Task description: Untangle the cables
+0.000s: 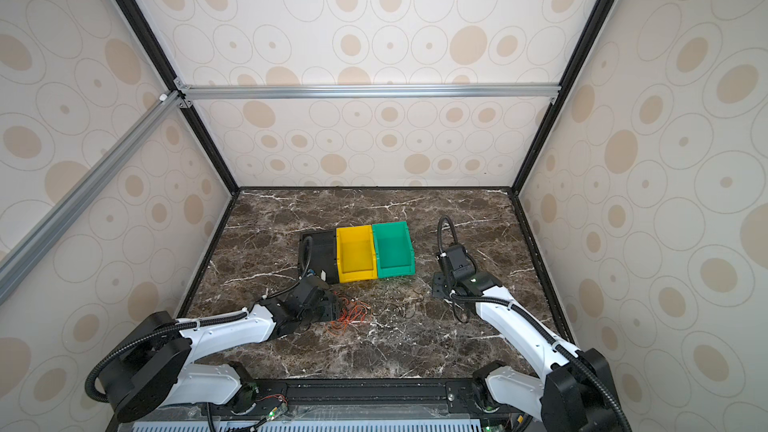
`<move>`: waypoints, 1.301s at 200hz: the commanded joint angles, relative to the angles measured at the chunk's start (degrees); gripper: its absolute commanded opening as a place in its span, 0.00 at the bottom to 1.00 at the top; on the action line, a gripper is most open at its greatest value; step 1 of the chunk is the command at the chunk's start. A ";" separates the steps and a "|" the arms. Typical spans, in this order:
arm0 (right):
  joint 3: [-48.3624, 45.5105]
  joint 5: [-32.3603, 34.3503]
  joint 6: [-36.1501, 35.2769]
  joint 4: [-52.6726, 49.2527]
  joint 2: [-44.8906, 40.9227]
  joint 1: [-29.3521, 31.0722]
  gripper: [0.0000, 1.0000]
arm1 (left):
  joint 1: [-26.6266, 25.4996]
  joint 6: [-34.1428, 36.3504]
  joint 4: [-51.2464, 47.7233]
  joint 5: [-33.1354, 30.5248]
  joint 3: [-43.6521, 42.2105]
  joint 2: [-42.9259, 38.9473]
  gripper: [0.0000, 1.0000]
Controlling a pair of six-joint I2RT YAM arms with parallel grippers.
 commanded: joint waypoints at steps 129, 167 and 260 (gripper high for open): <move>2.33 -27.12 17.72 21.63 23.94 15.40 0.46 | 0.25 -1.28 3.57 2.15 -1.02 -1.29 0.38; 3.24 -28.52 18.81 23.18 28.00 16.28 0.44 | 0.32 -2.49 5.56 2.60 -2.89 -3.53 0.36; 2.81 -20.13 17.63 22.74 27.59 17.16 0.00 | 0.16 -4.63 7.72 2.87 -5.79 -7.25 0.29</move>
